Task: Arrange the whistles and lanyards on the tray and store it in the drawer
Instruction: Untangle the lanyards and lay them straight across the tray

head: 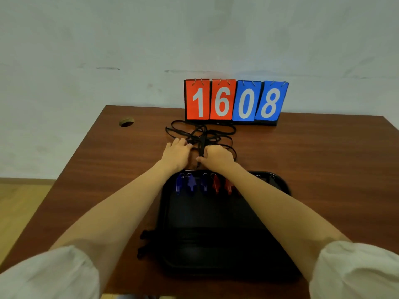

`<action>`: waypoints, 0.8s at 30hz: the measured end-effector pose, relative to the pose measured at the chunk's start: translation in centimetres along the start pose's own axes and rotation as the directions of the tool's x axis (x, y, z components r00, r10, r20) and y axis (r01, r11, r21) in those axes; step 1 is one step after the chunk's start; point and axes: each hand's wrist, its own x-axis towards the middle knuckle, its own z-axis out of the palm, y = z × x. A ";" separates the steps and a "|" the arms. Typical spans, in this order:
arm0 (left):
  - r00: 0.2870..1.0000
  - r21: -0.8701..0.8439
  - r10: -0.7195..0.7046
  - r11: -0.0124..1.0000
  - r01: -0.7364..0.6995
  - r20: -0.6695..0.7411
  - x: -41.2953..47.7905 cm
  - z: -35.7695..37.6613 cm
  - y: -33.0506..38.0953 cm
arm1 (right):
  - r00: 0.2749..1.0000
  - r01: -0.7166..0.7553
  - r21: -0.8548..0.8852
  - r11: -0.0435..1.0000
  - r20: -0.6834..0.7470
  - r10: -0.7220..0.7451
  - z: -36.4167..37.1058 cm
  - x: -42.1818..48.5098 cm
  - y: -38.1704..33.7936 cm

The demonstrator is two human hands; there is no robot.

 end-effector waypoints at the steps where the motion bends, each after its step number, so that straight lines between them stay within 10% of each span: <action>1: 1.000 -0.016 -0.001 1.000 0.001 -0.011 0.5 0.3 -0.2 | 1.000 -0.006 -0.008 1.000 -0.011 0.006 0.7 0.5 -0.1; 17: 0.989 -0.169 -0.039 0.986 0.015 -0.140 1.5 0.6 0.3 | 0.955 0.119 -0.237 0.964 -0.239 -0.177 -1.0 1.5 1.4; 24: 0.974 -0.359 -0.105 0.933 0.028 -0.198 2.3 -5.7 4.4 | 0.947 0.237 0.198 0.951 -0.264 -0.181 -8.6 -1.3 1.0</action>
